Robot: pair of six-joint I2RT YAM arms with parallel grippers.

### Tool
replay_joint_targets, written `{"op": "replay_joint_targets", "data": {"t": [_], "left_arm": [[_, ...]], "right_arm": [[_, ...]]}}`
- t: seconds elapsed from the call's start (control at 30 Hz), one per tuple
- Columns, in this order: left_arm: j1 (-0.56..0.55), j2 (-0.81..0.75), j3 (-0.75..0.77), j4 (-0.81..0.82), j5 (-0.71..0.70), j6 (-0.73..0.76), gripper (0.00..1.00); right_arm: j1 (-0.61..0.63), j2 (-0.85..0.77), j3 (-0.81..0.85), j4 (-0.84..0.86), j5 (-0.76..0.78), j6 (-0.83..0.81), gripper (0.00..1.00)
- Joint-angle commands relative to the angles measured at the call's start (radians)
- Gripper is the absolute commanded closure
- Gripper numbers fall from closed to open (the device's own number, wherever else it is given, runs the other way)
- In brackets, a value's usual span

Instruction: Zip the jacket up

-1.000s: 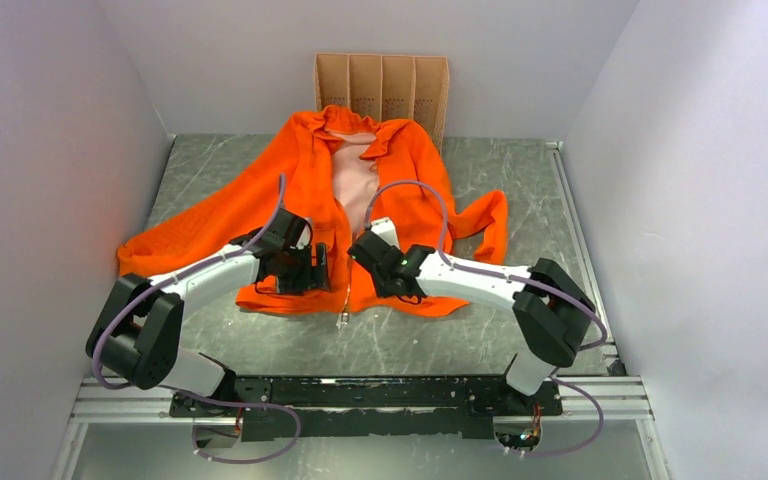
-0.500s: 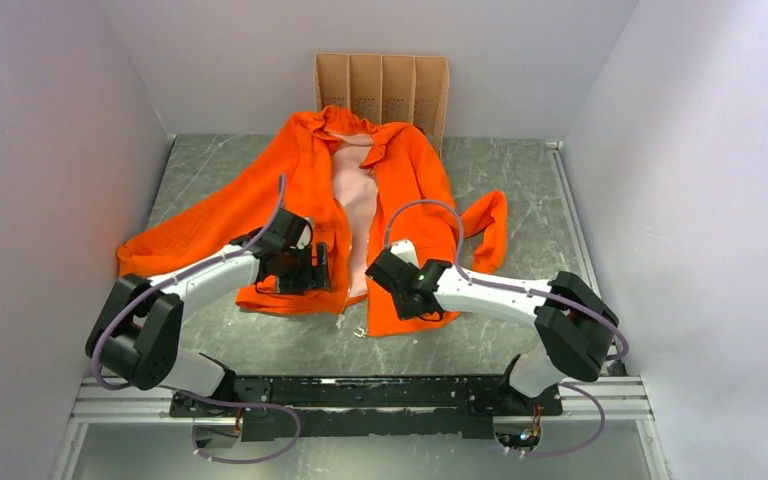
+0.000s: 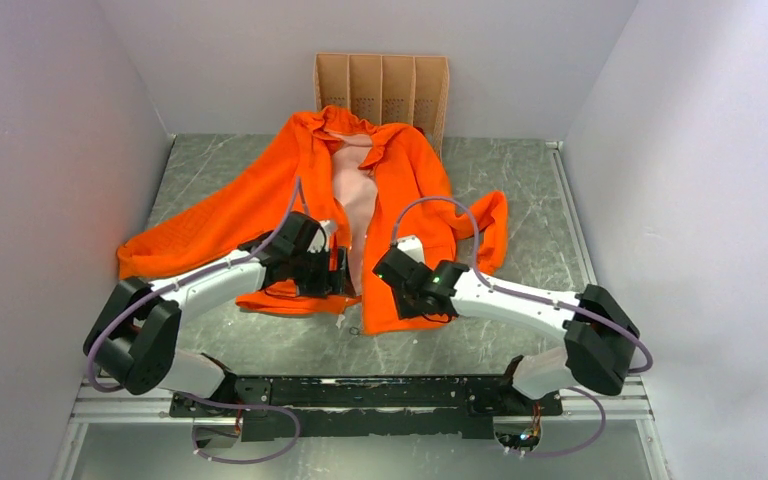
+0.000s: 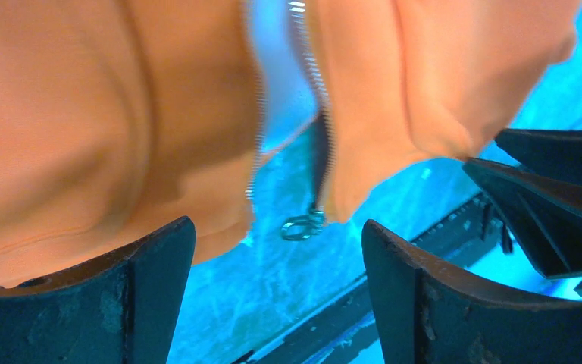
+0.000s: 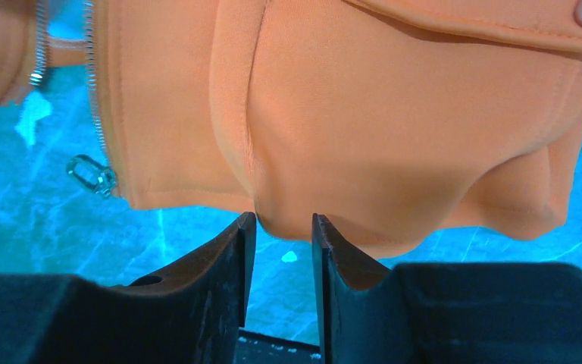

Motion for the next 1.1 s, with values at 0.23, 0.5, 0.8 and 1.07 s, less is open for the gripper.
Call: {"op": "replay_joint_targets", "data": {"t": [0.23, 0.5, 0.8, 1.07], "left_arm": [[-0.076, 0.090, -0.004, 0.189, 0.247, -0.077, 0.17], [-0.079, 0.163, -0.074, 0.341, 0.336, -0.156, 0.19], [-0.079, 0.255, -0.083, 0.407, 0.319, -0.184, 0.23], [-0.079, 0.305, -0.105, 0.508, 0.349, -0.214, 0.27]], "right_arm": [[0.006, -0.213, -0.078, 0.072, -0.028, 0.045, 0.61], [0.005, -0.271, -0.129, 0.102, -0.044, 0.054, 0.62], [0.005, -0.304, -0.166, 0.118, -0.043, 0.068, 0.65], [0.004, -0.330, -0.183, 0.134, -0.041, 0.083, 0.65]]}}
